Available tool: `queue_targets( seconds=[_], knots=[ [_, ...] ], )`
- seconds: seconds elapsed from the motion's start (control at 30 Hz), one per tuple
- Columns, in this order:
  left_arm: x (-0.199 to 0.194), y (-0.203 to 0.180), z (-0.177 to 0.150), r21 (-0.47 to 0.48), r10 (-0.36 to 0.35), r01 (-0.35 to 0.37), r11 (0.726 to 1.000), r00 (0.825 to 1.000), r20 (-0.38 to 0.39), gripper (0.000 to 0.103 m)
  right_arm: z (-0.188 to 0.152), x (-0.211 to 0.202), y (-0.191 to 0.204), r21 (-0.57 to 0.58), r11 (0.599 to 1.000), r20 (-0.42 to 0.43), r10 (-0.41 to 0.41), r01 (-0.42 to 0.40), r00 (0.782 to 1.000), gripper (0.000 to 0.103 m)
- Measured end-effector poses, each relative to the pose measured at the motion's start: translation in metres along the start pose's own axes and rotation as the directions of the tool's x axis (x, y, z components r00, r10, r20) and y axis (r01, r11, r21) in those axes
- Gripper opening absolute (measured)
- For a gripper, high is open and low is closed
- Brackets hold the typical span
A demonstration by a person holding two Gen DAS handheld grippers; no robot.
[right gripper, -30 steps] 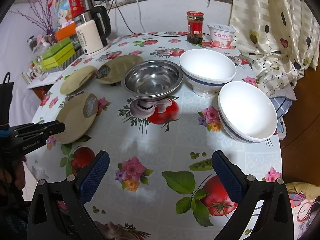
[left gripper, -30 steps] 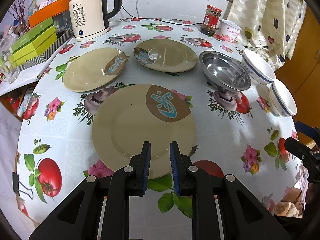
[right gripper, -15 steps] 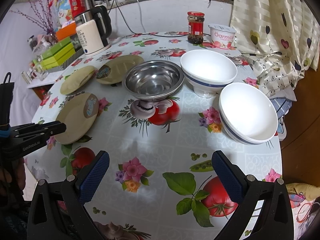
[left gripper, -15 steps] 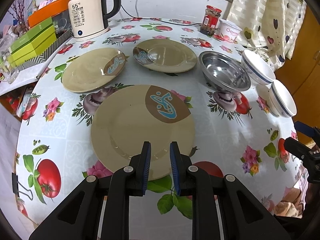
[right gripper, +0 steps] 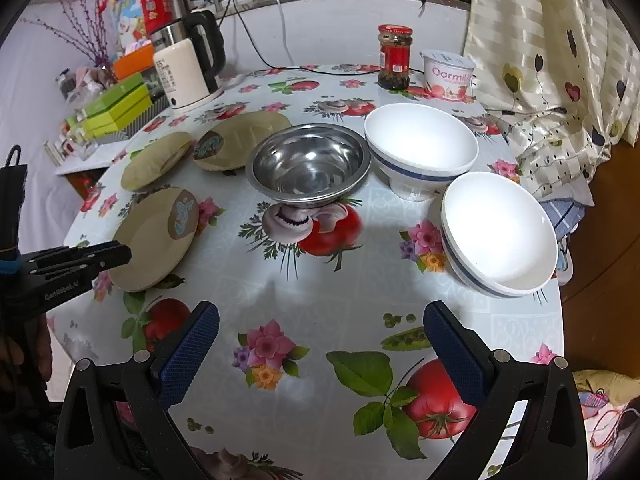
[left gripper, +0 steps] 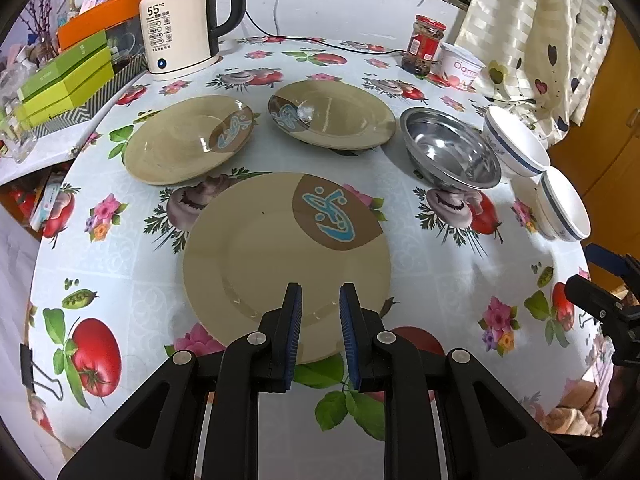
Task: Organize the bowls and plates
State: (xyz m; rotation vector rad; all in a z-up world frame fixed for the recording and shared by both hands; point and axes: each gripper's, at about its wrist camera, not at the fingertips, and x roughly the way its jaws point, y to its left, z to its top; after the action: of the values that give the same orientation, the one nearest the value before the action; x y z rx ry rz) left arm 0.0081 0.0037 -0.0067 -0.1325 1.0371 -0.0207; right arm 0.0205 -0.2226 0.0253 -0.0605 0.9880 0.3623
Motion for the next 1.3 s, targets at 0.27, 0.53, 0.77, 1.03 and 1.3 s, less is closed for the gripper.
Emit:
queue_targets(
  seconds=[0.27,0.53,0.77,1.03,1.3],
  knots=[
    [-0.001,0.002,0.001,-0.002,0.002,-0.002,1.000,1.000,0.005,0.020,0.005,0.002,0.005,-0.011,1.000,-0.004,-0.001,0.001,1.000,0.103],
    [-0.001,0.002,0.001,-0.002,0.001,-0.001,1.000,1.000,0.003,0.020,0.005,0.002,0.005,-0.012,1.000,-0.003,-0.002,0.002,1.000,0.103],
    [0.000,0.001,0.001,0.000,0.000,0.000,1.000,1.000,0.002,0.020,0.006,0.003,0.006,-0.012,1.000,-0.007,-0.002,0.002,1.000,0.103],
    [0.001,0.005,0.001,-0.017,0.000,0.000,1.000,1.000,0.004,0.020,0.011,0.006,0.013,-0.034,0.999,-0.006,0.006,-0.006,1.000,0.103],
    [0.001,0.012,0.003,-0.036,0.004,-0.003,0.999,1.000,0.011,0.020,0.016,0.009,0.022,-0.060,0.998,-0.005,0.021,-0.021,1.000,0.103]
  ],
)
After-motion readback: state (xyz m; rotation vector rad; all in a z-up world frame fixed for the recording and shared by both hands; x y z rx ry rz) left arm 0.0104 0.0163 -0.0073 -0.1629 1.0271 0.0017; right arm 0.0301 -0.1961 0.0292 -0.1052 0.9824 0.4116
